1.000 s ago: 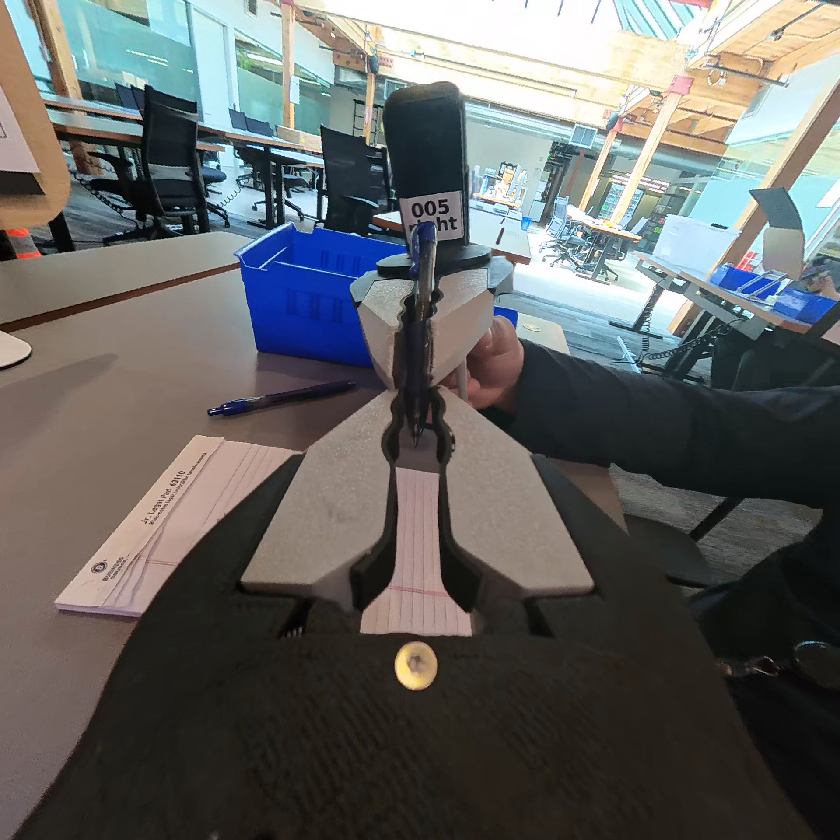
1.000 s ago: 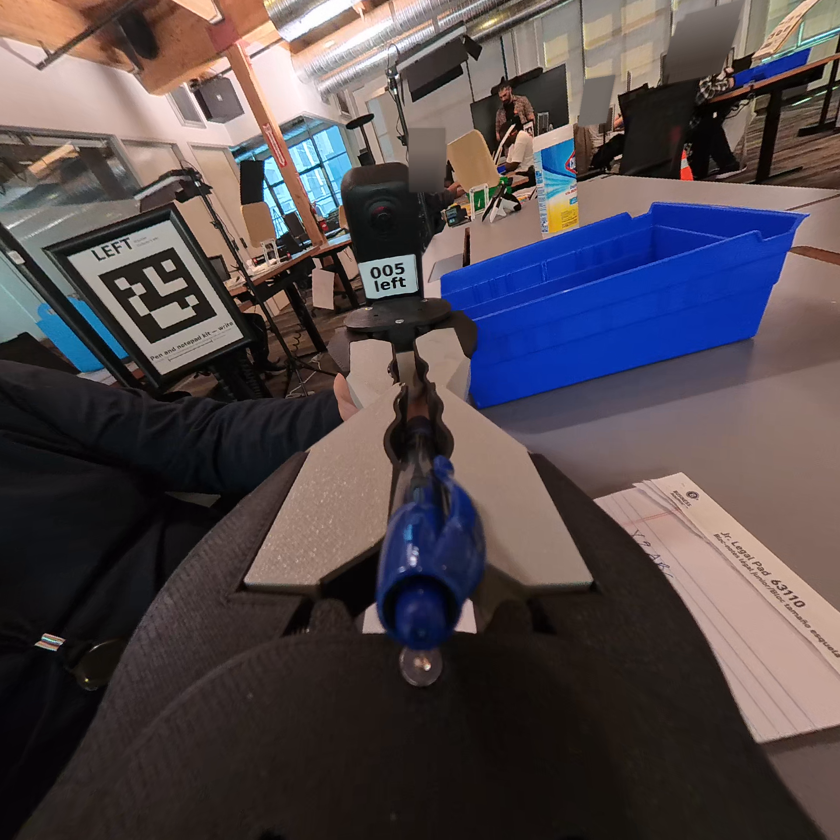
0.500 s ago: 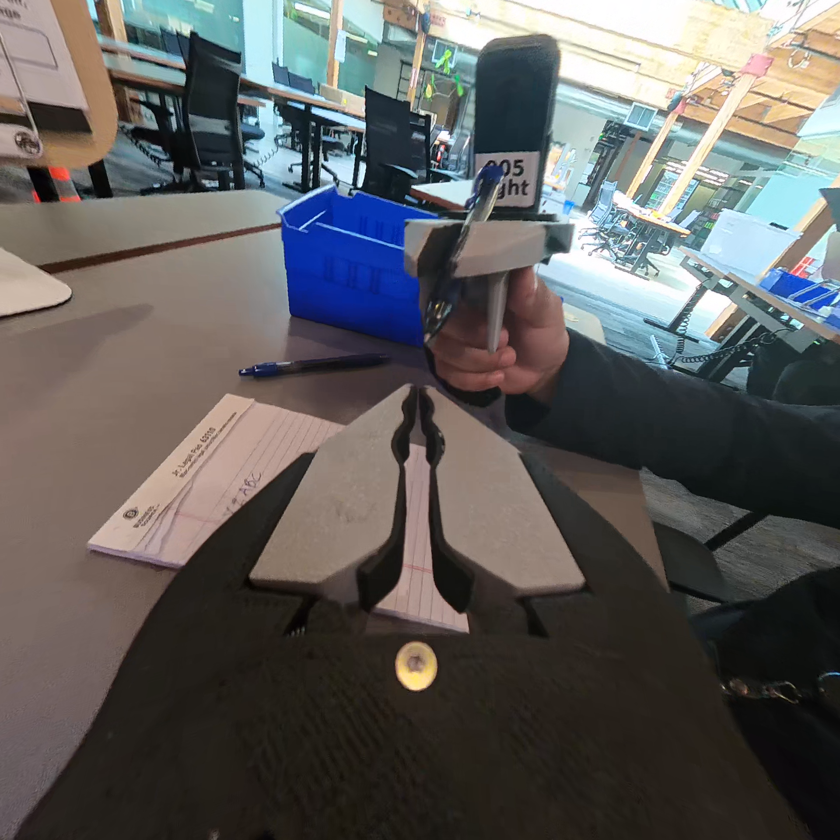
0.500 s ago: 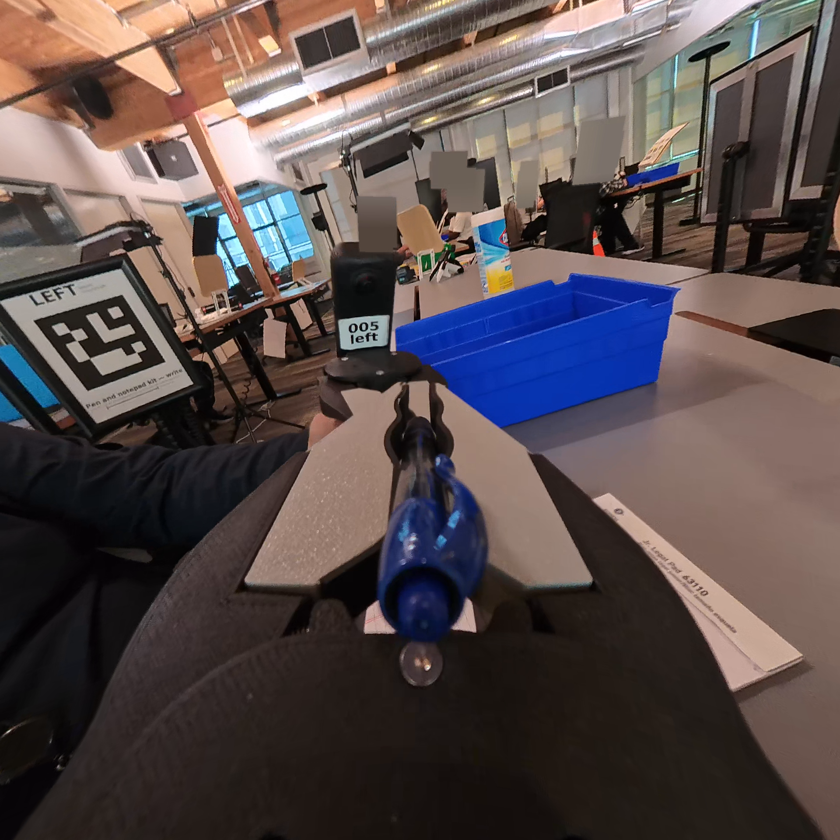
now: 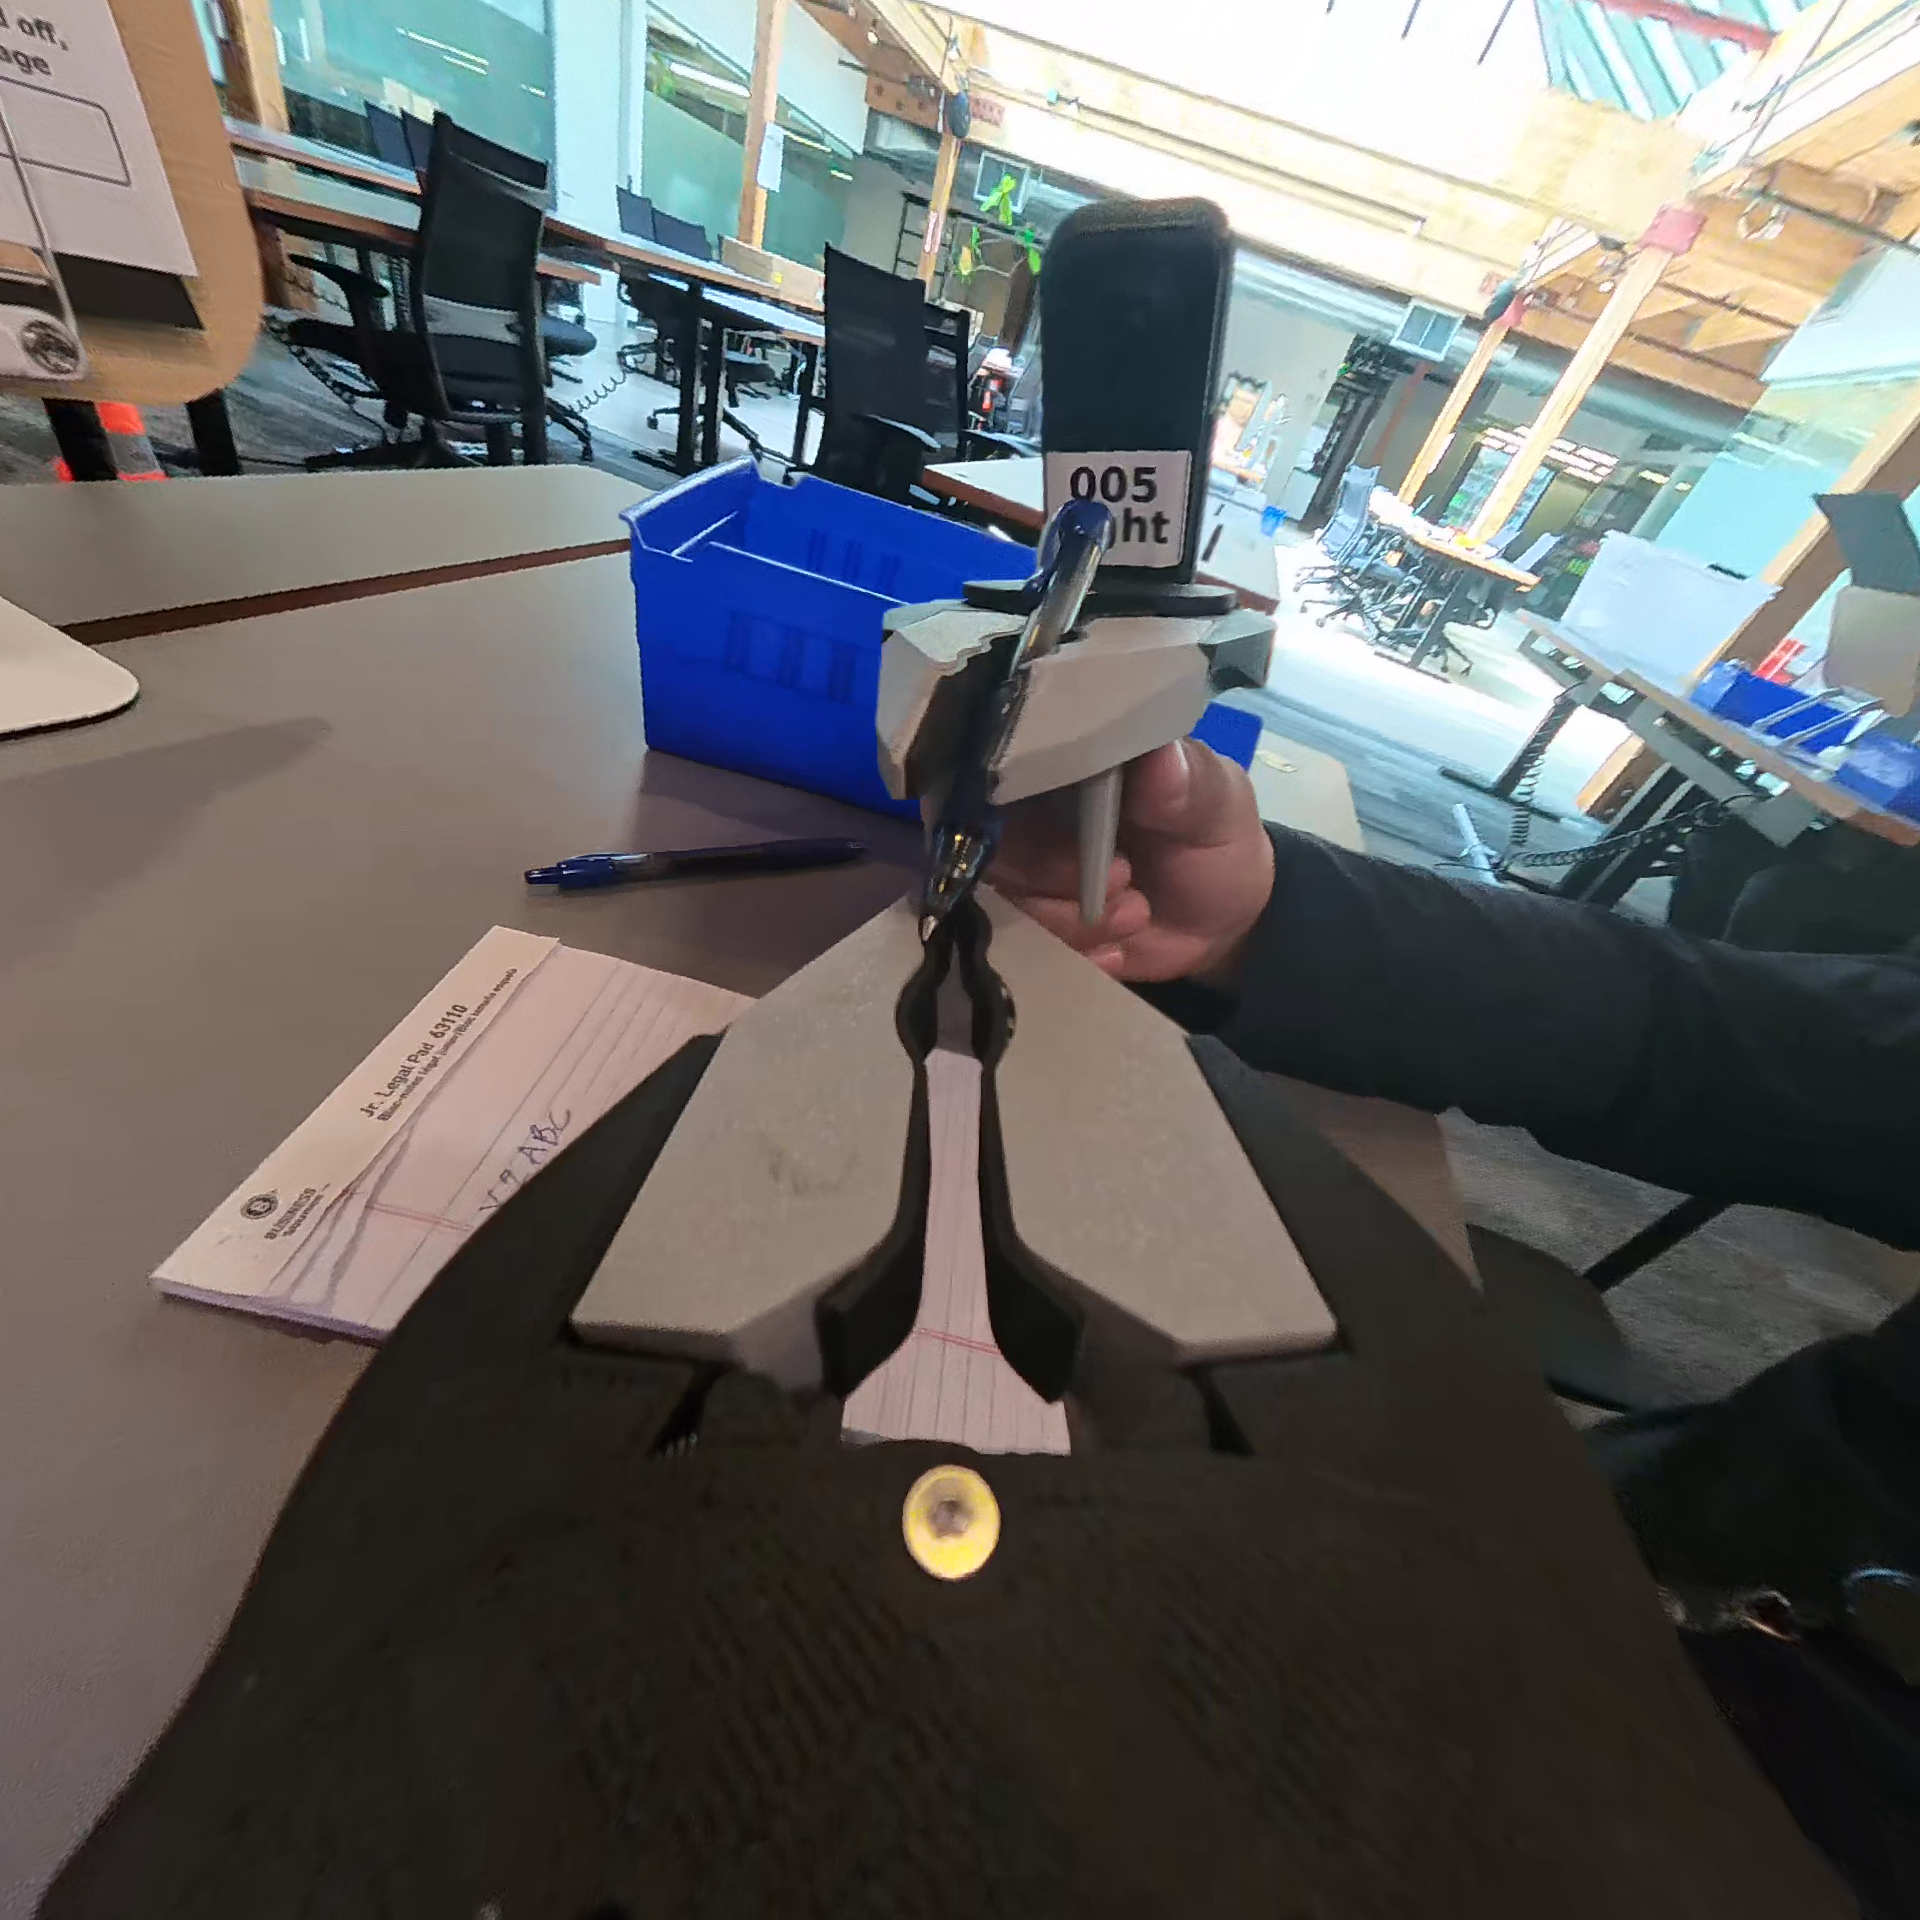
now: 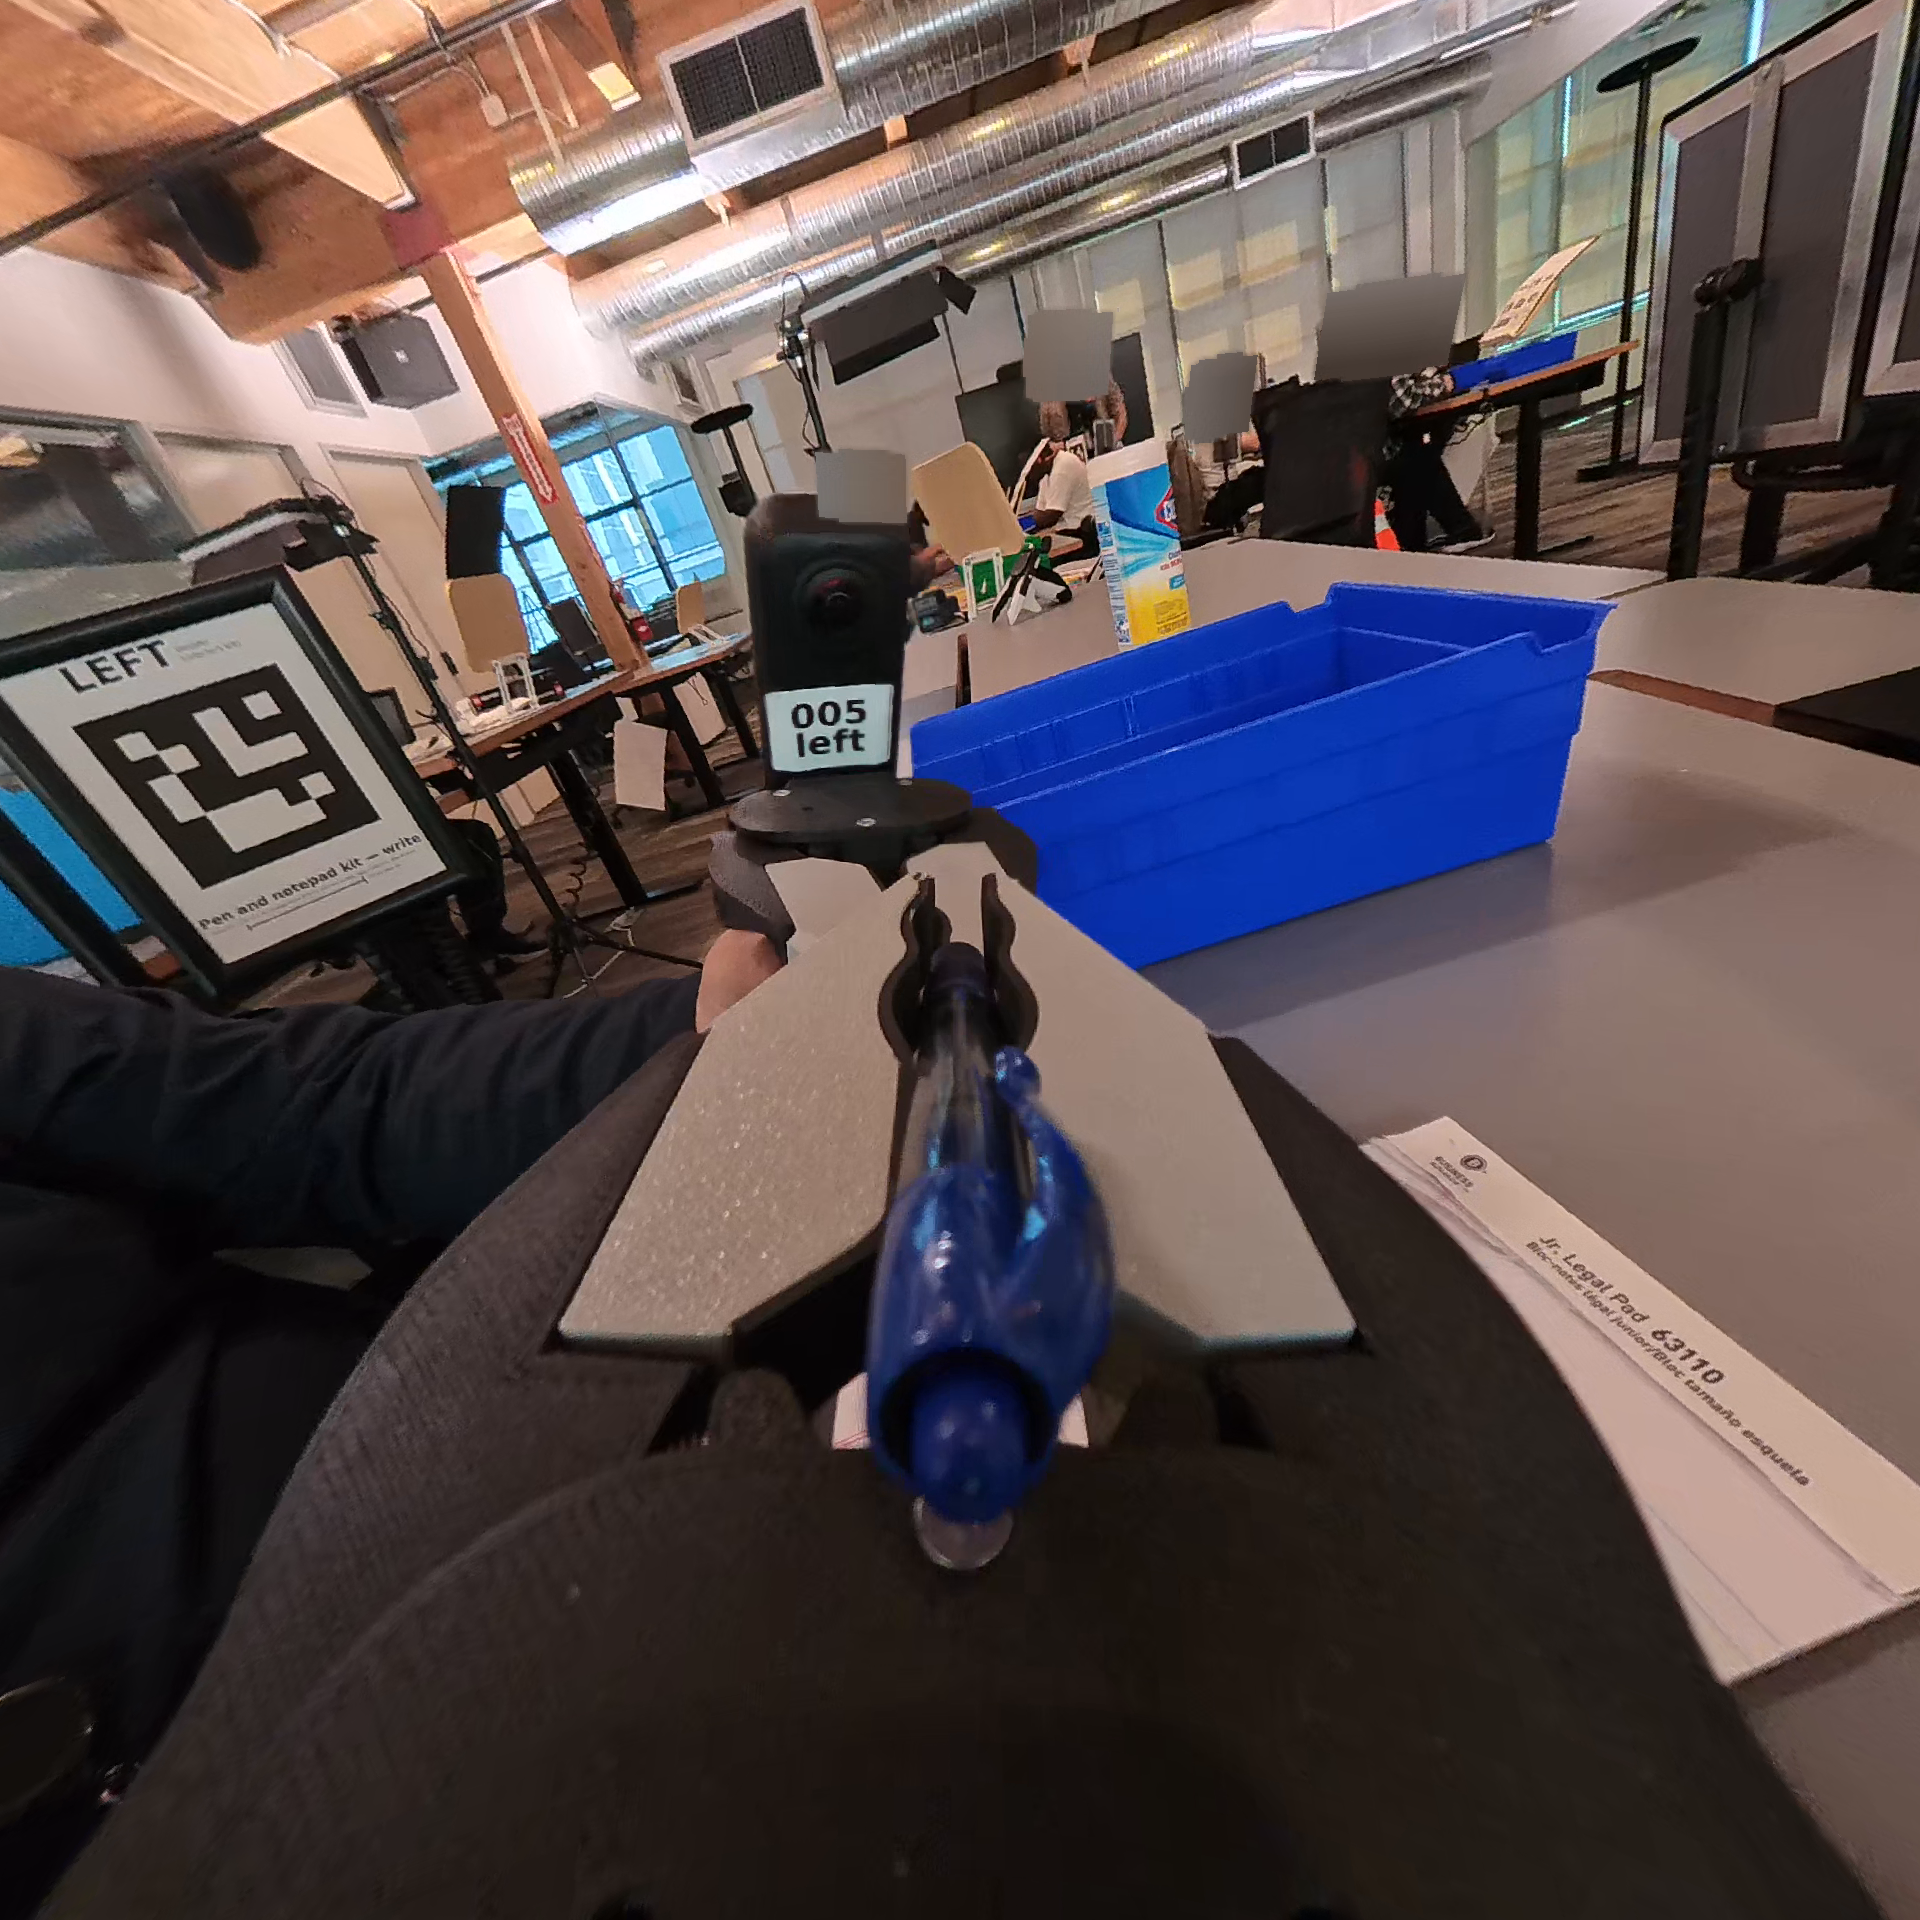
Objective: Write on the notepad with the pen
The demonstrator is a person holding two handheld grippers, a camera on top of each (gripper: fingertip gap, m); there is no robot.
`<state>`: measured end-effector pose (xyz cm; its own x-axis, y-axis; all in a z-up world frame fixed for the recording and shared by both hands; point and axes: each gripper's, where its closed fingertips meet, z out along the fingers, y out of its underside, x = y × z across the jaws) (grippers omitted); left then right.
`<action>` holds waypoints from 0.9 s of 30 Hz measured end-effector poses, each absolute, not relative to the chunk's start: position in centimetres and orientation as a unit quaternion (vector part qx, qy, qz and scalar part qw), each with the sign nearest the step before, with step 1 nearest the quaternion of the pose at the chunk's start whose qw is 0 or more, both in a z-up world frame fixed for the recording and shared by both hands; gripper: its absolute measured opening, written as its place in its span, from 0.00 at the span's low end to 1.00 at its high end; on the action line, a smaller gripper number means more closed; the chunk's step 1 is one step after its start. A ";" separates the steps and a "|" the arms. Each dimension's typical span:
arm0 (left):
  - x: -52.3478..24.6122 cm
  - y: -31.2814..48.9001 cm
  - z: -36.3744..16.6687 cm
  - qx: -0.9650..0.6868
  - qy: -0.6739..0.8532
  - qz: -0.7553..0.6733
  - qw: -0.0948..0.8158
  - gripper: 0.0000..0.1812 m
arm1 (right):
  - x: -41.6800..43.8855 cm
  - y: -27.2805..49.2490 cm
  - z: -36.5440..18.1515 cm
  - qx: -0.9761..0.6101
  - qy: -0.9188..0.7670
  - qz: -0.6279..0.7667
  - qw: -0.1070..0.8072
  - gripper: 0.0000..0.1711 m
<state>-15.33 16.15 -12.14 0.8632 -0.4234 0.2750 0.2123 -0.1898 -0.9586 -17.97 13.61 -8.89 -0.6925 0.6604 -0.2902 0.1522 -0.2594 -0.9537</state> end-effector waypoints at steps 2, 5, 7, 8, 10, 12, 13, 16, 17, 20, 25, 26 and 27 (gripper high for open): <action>-15.3 16.1 -12.1 -0.730 0.079 -0.235 0.637 0.00 | -17.9 13.5 -8.8 -0.347 -0.579 0.718 0.169 0.03; -15.0 16.0 -11.8 -0.723 0.087 -0.244 0.640 0.00 | -17.6 13.5 -8.6 -0.346 -0.574 0.726 0.152 0.03; -15.1 16.1 -11.9 -0.727 0.085 -0.238 0.639 0.00 | -17.7 13.6 -8.7 -0.349 -0.575 0.724 0.153 0.04; -15.1 16.2 -12.0 -0.728 0.085 -0.235 0.638 0.00 | -17.7 13.6 -8.7 -0.348 -0.577 0.722 0.156 0.03; -15.1 16.1 -12.0 -0.726 0.086 -0.240 0.638 0.00 | -17.7 13.5 -8.7 -0.347 -0.580 0.720 0.158 0.03; -15.1 16.1 -11.9 -0.725 0.085 -0.244 0.639 0.00 | -17.7 13.6 -8.6 -0.347 -0.580 0.720 0.158 0.03; -15.1 16.1 -11.9 -0.724 0.084 -0.243 0.640 0.00 | -17.7 13.6 -8.6 -0.348 -0.578 0.721 0.158 0.03; -15.4 16.1 -11.8 -0.722 0.077 -0.247 0.642 0.00 | -17.8 14.1 -8.5 -0.354 -0.569 0.725 0.159 0.04; -15.5 16.1 -11.7 -0.721 0.074 -0.248 0.643 0.00 | -17.8 14.4 -8.4 -0.356 -0.568 0.724 0.165 0.03; -16.3 16.1 -11.8 -0.724 0.065 -0.234 0.646 0.00 | -18.2 15.7 -8.4 -0.379 -0.564 0.705 0.200 0.03; -20.6 16.8 -14.7 -0.788 0.002 -0.095 0.608 0.00 | -19.7 18.1 -11.3 -0.457 -0.579 0.638 0.223 0.03; -21.6 16.9 -16.2 -0.814 -0.013 -0.063 0.577 0.00 | -20.0 18.3 -12.4 -0.473 -0.591 0.614 0.224 0.03; -22.4 16.9 -17.8 -0.839 -0.023 -0.033 0.543 0.00 | -20.3 18.3 -13.4 -0.485 -0.604 0.592 0.223 0.03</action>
